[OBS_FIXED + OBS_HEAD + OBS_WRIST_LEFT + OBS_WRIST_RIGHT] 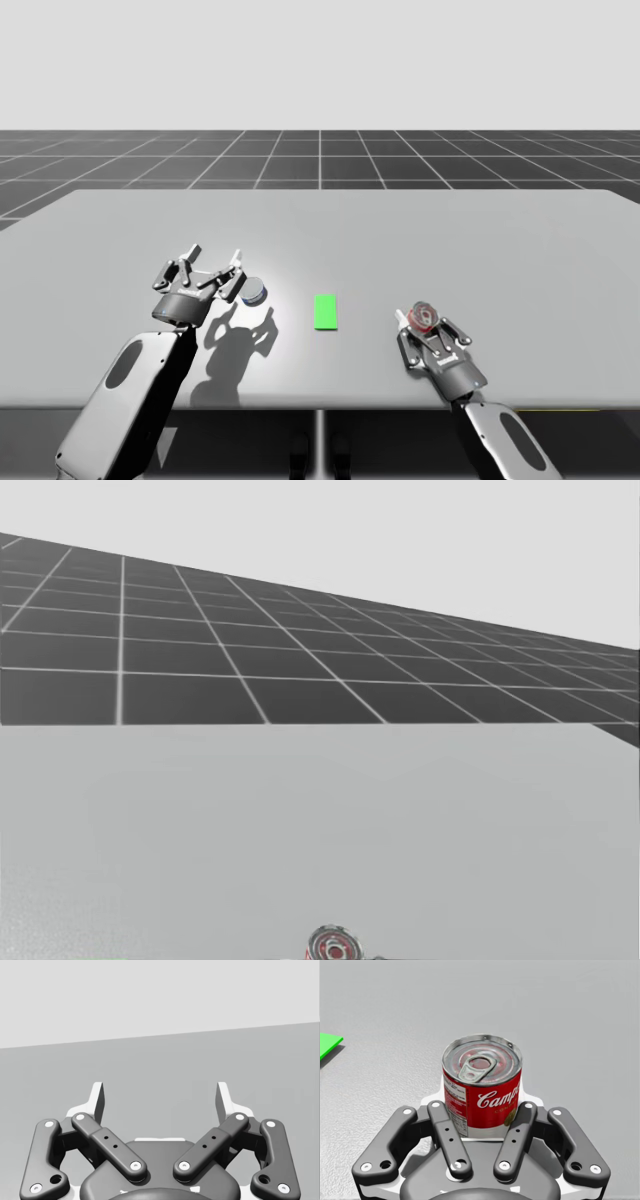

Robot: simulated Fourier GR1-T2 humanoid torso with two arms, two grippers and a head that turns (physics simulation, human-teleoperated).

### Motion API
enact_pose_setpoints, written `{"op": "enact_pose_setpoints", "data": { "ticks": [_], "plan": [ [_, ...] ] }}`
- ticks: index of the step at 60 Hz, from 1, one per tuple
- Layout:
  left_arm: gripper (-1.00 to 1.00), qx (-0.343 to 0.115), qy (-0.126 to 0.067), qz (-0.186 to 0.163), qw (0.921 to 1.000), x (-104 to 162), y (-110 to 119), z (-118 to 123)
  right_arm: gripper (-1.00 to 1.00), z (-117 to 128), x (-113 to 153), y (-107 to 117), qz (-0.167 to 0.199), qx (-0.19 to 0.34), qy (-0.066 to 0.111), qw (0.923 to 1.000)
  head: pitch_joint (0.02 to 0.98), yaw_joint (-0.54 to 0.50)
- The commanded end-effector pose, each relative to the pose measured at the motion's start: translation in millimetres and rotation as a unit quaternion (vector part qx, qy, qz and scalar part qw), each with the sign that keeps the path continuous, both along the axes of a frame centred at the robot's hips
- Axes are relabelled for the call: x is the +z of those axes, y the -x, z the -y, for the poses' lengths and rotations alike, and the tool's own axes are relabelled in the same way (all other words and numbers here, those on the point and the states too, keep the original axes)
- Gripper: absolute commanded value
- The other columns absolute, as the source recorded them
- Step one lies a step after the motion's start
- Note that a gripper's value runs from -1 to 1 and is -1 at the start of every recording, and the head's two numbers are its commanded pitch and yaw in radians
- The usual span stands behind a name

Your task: Look at the card. If it is red, pick the object on the left. If it is green, pick the object on the right.

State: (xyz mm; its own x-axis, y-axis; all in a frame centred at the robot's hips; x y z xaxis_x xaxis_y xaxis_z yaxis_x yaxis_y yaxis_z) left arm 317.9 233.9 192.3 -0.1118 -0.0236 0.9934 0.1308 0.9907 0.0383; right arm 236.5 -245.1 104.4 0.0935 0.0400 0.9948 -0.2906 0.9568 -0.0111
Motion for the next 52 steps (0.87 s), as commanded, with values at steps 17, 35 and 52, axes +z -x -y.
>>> {"op": "enact_pose_setpoints", "data": {
  "ticks": [17, 35, 52],
  "plan": [
    [-1.00, 0.002, 0.003, 0.003, 1.0000, 1.3, -1.1, -3.1, 0.99, 16.2, 53.0, -11.6, 0.044, -0.077, 0.016, 0.9959, 0.432, -0.41],
    [-1.00, 0.001, 0.002, 0.003, 1.0000, 1.0, -1.6, -3.4, 1.00, 14.9, 125.5, -16.1, 0.122, -0.079, 0.032, 0.9889, 0.433, -0.41],
    [-1.00, 0.000, 0.003, 0.004, 1.0000, 1.7, -1.3, -4.1, 1.00, 4.5, 190.4, -7.8, 0.209, -0.084, 0.036, 0.9737, 0.430, -0.41]
  ]
}}
